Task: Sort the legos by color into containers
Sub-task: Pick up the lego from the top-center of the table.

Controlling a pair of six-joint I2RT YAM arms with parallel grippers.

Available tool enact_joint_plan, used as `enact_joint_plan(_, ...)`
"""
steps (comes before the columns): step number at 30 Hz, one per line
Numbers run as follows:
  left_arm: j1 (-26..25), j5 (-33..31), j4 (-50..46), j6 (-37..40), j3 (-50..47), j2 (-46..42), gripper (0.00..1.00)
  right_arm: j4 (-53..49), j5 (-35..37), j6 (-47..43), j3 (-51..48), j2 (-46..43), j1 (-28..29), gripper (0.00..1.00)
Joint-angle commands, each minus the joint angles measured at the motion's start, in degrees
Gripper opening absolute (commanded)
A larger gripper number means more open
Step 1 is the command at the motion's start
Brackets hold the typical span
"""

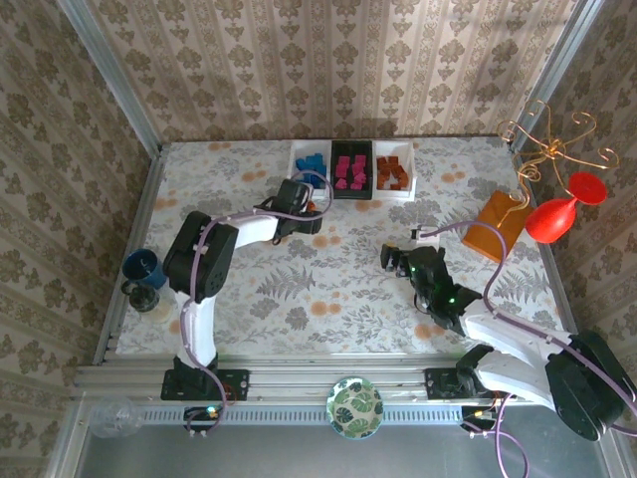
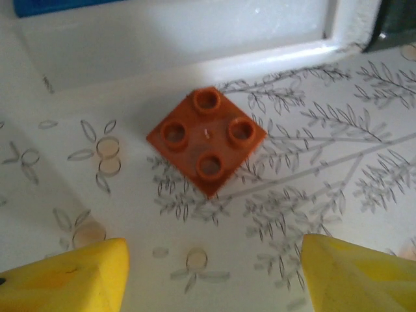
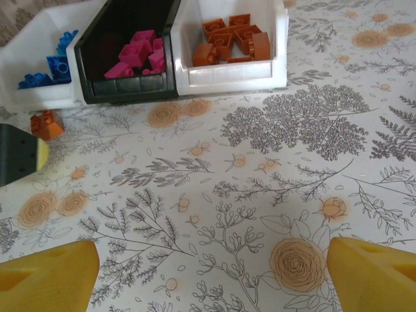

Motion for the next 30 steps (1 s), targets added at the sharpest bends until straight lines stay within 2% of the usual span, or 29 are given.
enact_joint_plan(1,0.3,-0.4,-1.0,1.6,3.9,2.0,0.71,0.2,1.7,-0.4,-0.2,-1.4,0.2,0.92)
enact_joint_plan(8,0.3,-2.7,-3.8,3.6,9.4,6.1,0.68,0.3,1.7,-0.4,-0.4,-1.3,0.2,0.92)
enact_joint_plan(14,0.3,-1.6,-8.5,4.1,14.9,9.6,0.65,0.4,1.6,-0.4,-0.4,-1.2,0.2,0.92)
enact_joint_plan(22,-0.1,-1.1,-9.2,4.0,15.3,10.2,0.54,0.3,1.5,-0.3,-0.6,-1.1,0.2,0.92)
enact_joint_plan(30,-2.8,-2.1,-5.9,4.3,9.1,3.4,0.45,0.9,1.6,-0.3,-0.4,0.2,0.2,0.92)
